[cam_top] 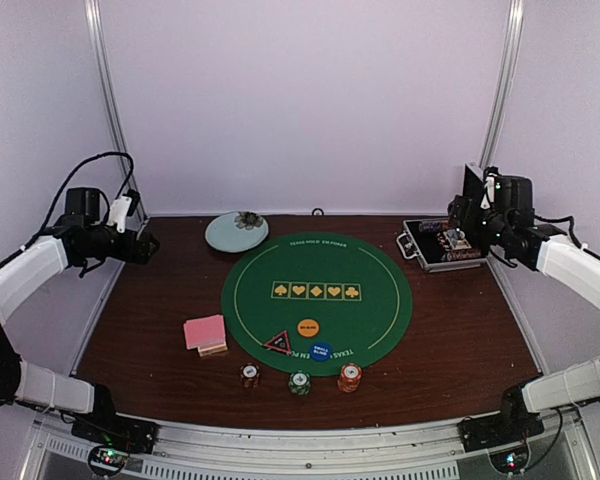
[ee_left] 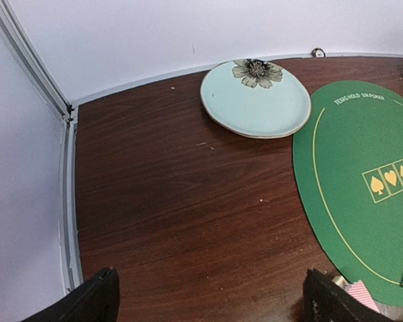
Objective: Distribute texas hold em gaming equipment
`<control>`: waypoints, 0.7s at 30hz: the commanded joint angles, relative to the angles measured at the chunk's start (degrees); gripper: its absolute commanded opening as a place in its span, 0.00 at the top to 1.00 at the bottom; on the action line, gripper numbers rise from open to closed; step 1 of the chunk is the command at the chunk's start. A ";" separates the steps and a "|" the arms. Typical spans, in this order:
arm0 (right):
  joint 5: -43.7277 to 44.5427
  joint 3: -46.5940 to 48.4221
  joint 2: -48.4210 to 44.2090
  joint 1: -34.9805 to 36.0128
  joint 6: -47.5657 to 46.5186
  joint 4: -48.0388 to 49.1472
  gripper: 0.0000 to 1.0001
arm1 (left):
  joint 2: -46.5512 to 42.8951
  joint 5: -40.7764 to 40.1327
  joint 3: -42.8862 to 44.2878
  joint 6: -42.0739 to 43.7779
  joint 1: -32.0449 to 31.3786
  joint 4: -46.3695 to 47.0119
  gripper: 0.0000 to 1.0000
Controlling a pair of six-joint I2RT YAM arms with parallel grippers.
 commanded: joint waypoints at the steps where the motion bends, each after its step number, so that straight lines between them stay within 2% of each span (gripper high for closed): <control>1: -19.99 2.49 0.79 -0.11 10.27 -8.19 0.00 | -1.80 2.70 5.24 0.76 0.40 -11.98 0.02; 3: -19.29 2.73 0.95 3.72 9.36 -9.43 0.00 | -1.43 2.23 7.19 1.33 0.33 -15.03 0.02; 8: -4.21 3.58 -0.80 18.76 5.37 -17.52 0.01 | -1.33 2.31 10.39 3.21 0.37 -21.49 0.02; 12: 3.78 4.10 -0.32 30.27 5.97 -20.45 0.00 | -2.21 3.29 11.04 5.31 0.41 -24.54 0.03; 16: 6.39 8.28 5.49 40.10 6.57 -23.09 0.04 | -0.86 2.84 13.52 6.47 0.35 -28.86 0.02; 21: 6.62 18.10 19.18 49.86 5.79 -25.69 0.10 | -0.50 2.53 13.83 7.16 0.34 -31.04 0.02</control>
